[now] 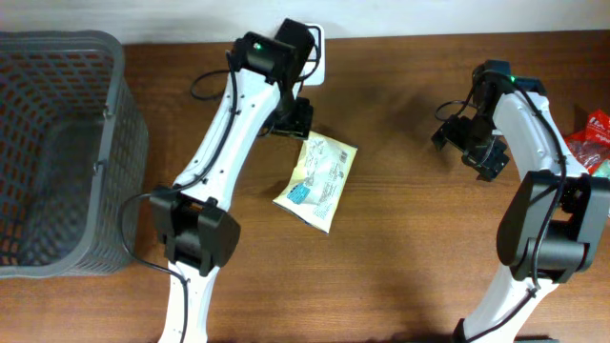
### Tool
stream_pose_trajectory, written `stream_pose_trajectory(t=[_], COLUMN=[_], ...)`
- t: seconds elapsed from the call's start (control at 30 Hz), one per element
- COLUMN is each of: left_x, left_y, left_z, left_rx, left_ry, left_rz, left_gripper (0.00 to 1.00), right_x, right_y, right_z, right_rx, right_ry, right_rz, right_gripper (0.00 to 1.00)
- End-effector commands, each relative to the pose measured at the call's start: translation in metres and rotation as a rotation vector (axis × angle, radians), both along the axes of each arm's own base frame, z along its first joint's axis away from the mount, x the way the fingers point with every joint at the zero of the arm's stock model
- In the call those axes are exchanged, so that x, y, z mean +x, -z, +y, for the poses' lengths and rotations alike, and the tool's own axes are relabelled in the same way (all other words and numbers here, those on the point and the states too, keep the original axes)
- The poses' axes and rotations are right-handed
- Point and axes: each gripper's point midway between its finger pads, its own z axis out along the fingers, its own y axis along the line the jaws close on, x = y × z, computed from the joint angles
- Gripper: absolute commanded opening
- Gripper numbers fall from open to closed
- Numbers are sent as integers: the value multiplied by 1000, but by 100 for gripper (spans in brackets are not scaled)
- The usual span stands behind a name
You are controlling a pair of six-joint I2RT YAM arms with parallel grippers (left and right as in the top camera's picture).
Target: Scan the item barcode
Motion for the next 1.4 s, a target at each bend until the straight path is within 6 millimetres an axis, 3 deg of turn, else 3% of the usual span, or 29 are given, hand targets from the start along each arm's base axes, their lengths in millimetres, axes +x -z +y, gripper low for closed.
stream_pose_trajectory(t=[0.0, 0.07, 0.1, 0.4, 0.5, 1.03, 1.27, 1.37], left_x=[2, 14, 21, 36, 30, 35, 57, 67], left_y=[-1, -4, -6, -6, -5, -6, -8, -10], left_z=[14, 41, 53, 94, 97, 95, 114, 122], left_rx=[78, 183, 207, 198, 214, 202, 171, 156], left_ry=[-26, -141, -198, -367, -364, -367, -428, -453], left_rz=[-22, -89, -116, -133, -107, -128, -191, -222], left_gripper=[74, 82, 99, 99, 99, 99, 99, 99], right_x=[5, 5, 5, 5, 5, 5, 5, 22], right_y=[-14, -14, -15, -14, -14, -14, -14, -17], right_z=[-2, -2, -2, -2, -2, -2, -2, 17], right_rx=[-7, -7, -8, -7, -7, -7, -7, 105], right_ry=[14, 14, 14, 14, 14, 14, 14, 9], right_rz=[-41, -41, -41, -41, -41, -41, -41, -113], right_gripper=[99, 99, 99, 99, 99, 99, 99, 98])
